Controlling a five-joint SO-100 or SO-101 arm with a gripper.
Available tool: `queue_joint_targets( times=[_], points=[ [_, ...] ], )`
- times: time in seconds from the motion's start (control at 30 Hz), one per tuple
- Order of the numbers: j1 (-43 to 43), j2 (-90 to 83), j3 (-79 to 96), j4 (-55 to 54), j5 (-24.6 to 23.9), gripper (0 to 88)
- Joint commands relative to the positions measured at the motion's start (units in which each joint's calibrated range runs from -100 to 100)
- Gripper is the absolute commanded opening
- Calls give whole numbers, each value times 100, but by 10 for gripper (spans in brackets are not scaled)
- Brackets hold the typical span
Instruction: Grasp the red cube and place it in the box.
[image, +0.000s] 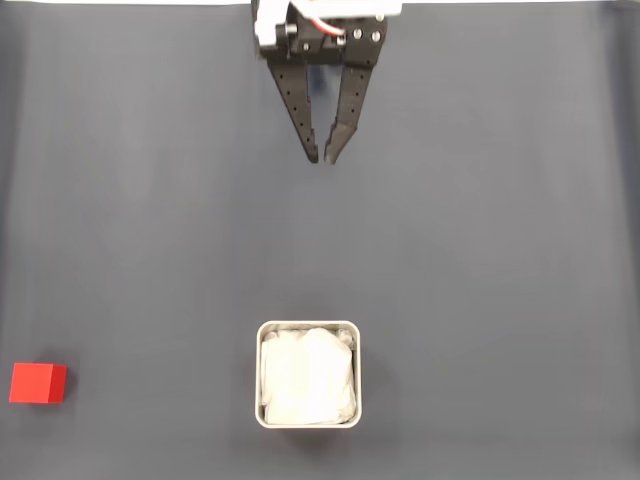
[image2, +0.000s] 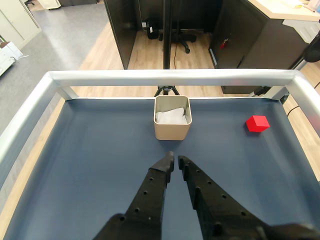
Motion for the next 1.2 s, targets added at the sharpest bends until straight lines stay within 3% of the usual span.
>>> queue_joint_targets(
  times=[0.0, 0.5, 1.17],
  points=[
    [199, 215, -424, 57, 29, 0],
    [1122, 1013, -844, 98, 20, 0],
    [2046, 2217, -1099, -804, -59, 0]
  ],
)
